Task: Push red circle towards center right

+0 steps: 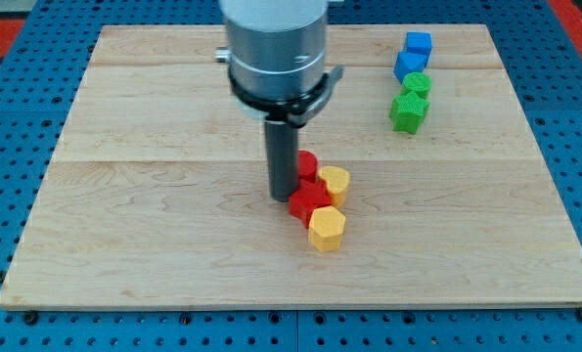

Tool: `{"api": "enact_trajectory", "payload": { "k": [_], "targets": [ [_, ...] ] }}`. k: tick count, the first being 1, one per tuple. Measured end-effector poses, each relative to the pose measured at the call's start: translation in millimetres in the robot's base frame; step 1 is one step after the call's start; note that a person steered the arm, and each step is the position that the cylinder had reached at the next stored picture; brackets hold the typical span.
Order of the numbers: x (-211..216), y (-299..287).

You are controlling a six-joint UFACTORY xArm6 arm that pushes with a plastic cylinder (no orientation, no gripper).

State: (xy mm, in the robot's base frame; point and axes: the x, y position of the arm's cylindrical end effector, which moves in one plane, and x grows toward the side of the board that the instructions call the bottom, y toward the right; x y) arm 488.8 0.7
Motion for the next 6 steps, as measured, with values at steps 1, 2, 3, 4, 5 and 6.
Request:
{"api": "enact_trajectory", "payload": {
  "k": [1,2,3,4,5,6],
  "targets": [
    [-9.3,12.5],
    [-12.9,8.3],
    [-39.1,-34.3],
    [-40.6,-36.2],
    [-40.6,-26.3],
    [-40.6,15.8]
  ]
}}
